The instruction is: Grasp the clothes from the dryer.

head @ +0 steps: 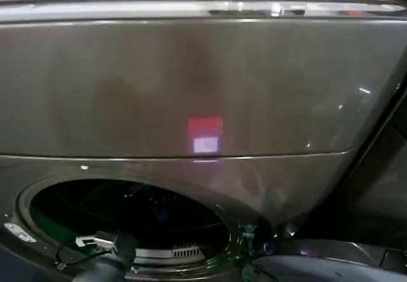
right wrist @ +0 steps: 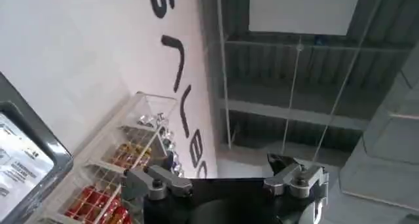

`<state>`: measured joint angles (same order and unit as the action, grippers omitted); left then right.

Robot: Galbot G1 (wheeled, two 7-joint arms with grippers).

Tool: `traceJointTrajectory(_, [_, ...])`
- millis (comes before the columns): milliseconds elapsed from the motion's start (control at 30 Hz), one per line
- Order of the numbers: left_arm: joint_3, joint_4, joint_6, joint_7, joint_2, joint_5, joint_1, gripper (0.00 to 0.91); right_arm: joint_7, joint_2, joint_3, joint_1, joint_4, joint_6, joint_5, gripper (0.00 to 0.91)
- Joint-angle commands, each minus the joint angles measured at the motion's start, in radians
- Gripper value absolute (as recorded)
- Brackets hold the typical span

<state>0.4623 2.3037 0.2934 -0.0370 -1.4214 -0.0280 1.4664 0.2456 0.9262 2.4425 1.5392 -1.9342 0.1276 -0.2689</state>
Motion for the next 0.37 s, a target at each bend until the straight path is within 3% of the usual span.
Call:
traceJointTrajectory(33, [-0.003,-0.007,-0.007,0.001,-0.001,0.006,0.003,0.000,0.009,0.001,-0.001,0.002,-0.002,0.001,-0.002,0.907])
traceJointTrajectory(367, [-0.012,0.002,-0.006,0.002,0.003,0.006,0.006,0.000,0.013,0.007,0.013,0.013,-0.011,0.005,-0.007,0.907])
